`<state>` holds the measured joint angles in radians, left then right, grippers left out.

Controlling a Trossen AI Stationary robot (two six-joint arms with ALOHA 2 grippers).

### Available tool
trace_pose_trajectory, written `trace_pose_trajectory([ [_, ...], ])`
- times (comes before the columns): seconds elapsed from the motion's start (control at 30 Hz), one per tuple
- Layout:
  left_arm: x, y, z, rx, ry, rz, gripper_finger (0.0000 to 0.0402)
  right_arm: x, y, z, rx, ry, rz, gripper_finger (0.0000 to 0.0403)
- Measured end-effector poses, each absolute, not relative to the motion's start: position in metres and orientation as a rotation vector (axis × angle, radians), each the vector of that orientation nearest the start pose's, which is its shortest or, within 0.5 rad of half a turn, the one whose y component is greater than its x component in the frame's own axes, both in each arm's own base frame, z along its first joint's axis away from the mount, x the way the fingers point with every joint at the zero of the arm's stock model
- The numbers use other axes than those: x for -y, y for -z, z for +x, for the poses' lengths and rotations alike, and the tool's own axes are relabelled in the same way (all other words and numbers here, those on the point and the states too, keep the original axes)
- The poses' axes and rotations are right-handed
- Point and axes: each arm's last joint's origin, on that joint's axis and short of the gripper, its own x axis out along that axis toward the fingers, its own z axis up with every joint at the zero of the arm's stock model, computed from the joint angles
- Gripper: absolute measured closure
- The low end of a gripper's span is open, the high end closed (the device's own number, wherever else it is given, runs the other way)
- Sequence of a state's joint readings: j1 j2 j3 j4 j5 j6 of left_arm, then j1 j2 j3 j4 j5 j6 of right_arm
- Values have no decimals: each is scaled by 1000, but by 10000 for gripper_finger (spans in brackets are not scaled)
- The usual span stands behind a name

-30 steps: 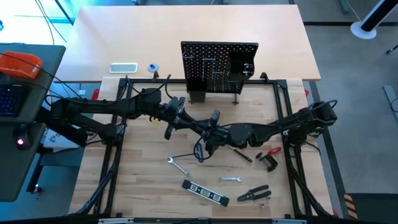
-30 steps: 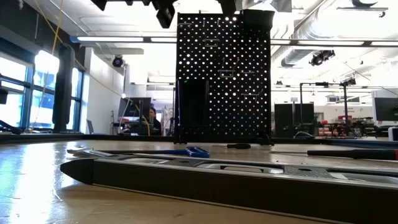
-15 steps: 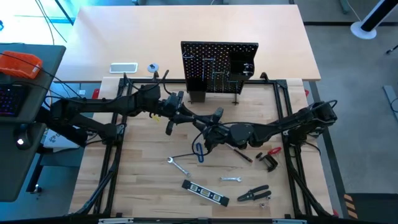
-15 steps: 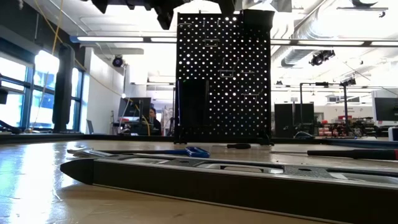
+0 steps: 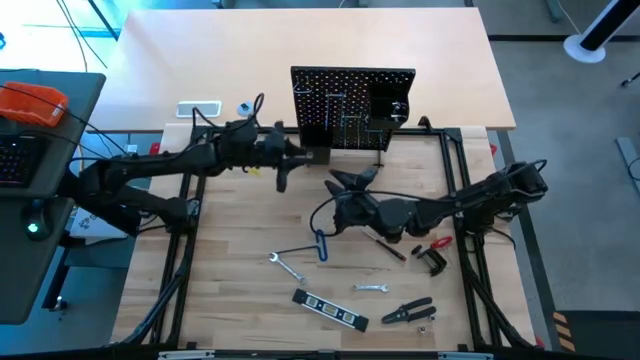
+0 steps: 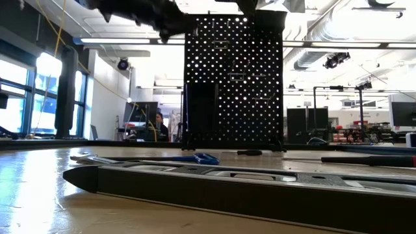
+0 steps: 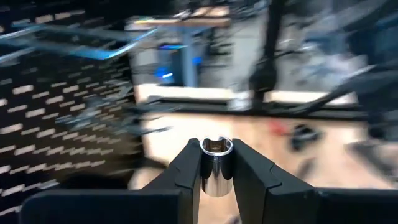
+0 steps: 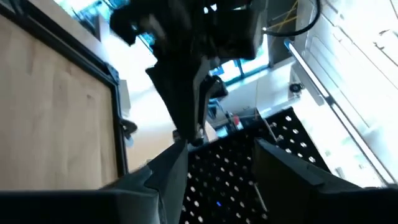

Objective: Hang tools onto peg board
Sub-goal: Put the bolts on the pegboard

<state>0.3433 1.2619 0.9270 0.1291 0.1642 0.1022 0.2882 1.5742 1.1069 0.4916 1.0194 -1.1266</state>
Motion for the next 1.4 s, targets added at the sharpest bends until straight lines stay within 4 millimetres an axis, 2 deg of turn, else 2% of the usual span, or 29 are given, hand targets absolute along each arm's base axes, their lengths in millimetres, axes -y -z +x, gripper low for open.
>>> trace_pose_trajectory([
  [0.1,-105,-301,276,-245,-249,102,348,-80,-312,341,-403,665,-1062,226],
  [0.3,-137,-265,295,-310,-327,99,349,-87,-312,338,-434,689,-1083,226],
  [0.47,-157,-251,301,-288,-384,98,349,-89,-310,336,-478,714,-1100,226],
  [0.87,-181,-247,293,-287,-459,130,348,-85,-309,336,-494,718,-1103,226],
  [1.17,-181,-247,292,-296,-446,143,283,-80,-317,332,-448,723,-1042,226],
  [1.4,-180,-247,292,-287,-409,133,259,-80,-318,332,-451,722,-1041,226],
])
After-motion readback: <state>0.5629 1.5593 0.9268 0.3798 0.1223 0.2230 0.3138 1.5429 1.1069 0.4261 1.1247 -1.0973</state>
